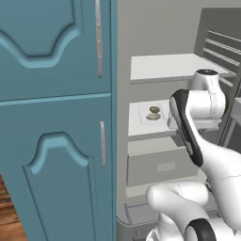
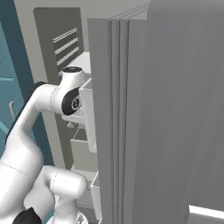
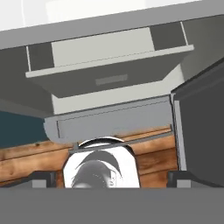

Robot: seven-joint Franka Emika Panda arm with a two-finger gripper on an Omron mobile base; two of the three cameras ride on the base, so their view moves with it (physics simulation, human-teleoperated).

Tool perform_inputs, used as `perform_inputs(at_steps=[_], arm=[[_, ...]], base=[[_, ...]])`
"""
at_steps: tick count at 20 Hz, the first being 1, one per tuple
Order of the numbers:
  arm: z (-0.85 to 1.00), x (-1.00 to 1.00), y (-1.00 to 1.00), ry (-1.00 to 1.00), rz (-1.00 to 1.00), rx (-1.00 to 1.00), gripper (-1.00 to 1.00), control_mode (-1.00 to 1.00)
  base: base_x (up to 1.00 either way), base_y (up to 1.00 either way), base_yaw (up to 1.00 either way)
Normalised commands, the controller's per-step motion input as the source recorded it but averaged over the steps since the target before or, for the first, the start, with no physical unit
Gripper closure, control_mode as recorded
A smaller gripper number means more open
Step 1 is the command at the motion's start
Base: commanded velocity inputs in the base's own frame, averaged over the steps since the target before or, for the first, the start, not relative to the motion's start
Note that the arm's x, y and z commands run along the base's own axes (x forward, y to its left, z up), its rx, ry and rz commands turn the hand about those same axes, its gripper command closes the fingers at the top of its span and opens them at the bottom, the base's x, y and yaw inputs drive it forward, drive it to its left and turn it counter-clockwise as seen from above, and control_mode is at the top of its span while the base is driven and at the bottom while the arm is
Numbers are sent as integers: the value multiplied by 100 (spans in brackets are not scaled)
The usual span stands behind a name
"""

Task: Place two dumplings into each of the tupperware containers and then place the containers in the fridge.

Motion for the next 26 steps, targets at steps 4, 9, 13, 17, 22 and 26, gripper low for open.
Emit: perform_inputs(at_steps=[4, 9, 13, 17, 22, 26], arm=[[47, -35, 46, 0, -12, -1, -100, -100], [18, -59, 3, 0, 0, 0, -100, -100], [0, -91, 11, -1, 2, 0, -100, -100], [2, -31, 51, -5, 8, 0, -100, -100], [10, -1, 25, 0, 4, 0, -100, -100], [8, -3, -1, 0, 0, 0, -100, -100]], base=[[0, 0, 0], [0, 0, 0], [0, 0, 0], [0, 0, 0], [0, 0, 0], [0, 0, 0]])
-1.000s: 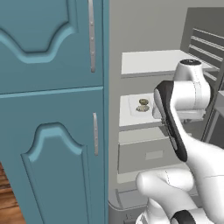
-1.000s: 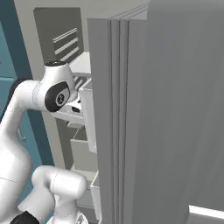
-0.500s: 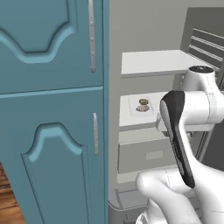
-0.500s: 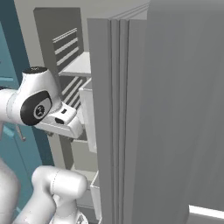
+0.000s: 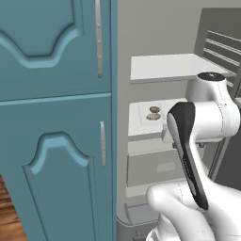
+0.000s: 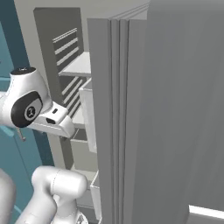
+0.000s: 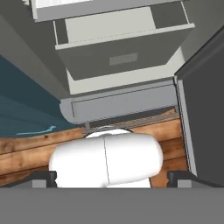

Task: Place two dumplings into each of the tupperware containers and then place the containers in the fridge.

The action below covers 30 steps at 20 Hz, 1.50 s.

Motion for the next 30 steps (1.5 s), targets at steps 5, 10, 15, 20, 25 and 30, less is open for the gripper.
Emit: perform_inputs(at_steps=[5, 10, 15, 20, 25, 30], arm=[[6, -22, -3, 0, 0, 0, -100, -100], [1, -7, 0, 0, 1, 0, -100, 100], [0, 0, 0, 0, 0, 0, -100, 100], [0, 0, 0, 0, 0, 0, -100, 100], [0, 0, 0, 0, 0, 0, -100, 100], [0, 0, 0, 0, 0, 0, -100, 100]], base=[[0, 0, 0], [-5, 0, 0], [-93, 37, 16], [-78, 100, 73], [-100, 23, 27], [-56, 42, 90]])
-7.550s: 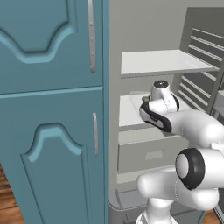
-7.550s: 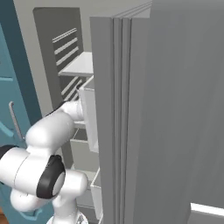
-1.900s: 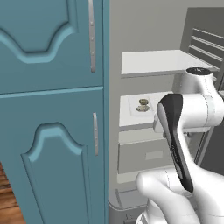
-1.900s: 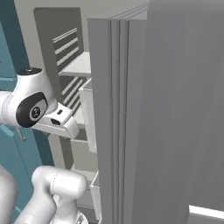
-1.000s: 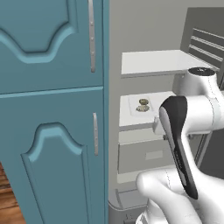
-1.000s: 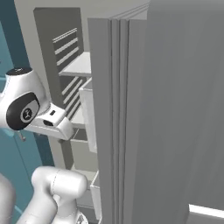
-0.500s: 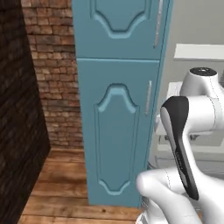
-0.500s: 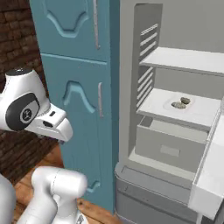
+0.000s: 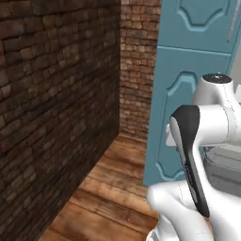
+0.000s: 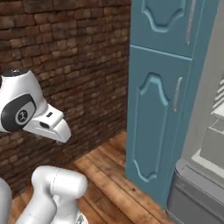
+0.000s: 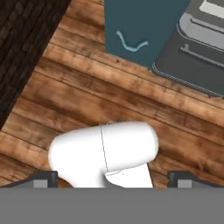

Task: Place two dumplings into each of the tupperware containers and then place the containers in the fridge.

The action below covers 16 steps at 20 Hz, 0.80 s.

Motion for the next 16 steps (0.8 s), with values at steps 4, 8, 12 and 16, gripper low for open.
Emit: perform_inputs(at_steps=[4, 8, 12, 16], arm=[[0, 0, 0, 0, 0, 0, -100, 100], [0, 0, 0, 0, 0, 0, -100, 100], [0, 0, 0, 0, 0, 0, -100, 100], [0, 0, 0, 0, 0, 0, -100, 100]], base=[[-26, 22, 100], [-24, 12, 100], [-24, 11, 100], [-15, 0, 100]])
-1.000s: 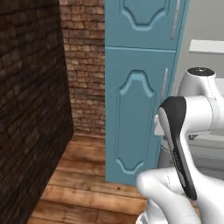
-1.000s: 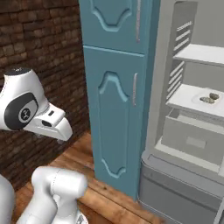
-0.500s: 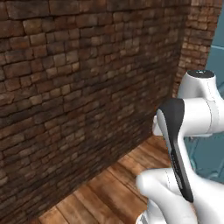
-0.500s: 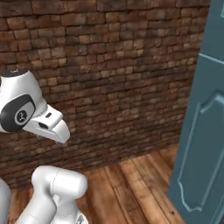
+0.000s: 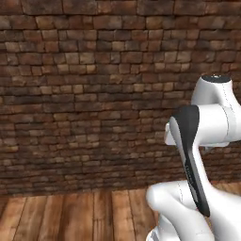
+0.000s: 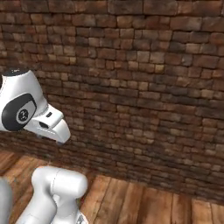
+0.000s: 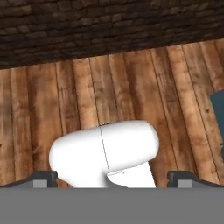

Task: Place two dumplings into each of the tupperware containers and then place the containers in the fridge.

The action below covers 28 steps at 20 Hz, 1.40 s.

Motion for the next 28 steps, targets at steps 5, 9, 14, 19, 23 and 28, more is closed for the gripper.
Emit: perform_inputs(at_steps=[5, 9, 14, 19, 23, 28], arm=[[0, 0, 0, 0, 0, 0, -100, 100], [0, 0, 0, 0, 0, 0, -100, 100], [0, 0, 0, 0, 0, 0, -100, 100], [0, 0, 0, 0, 0, 0, -100, 100], [0, 0, 0, 0, 0, 0, -100, 100], [0, 0, 0, 0, 0, 0, -100, 100]], base=[[-11, 0, 100], [-6, 0, 100], [0, 4, 99], [10, 13, 94], [35, 2, 91], [75, -2, 69]])
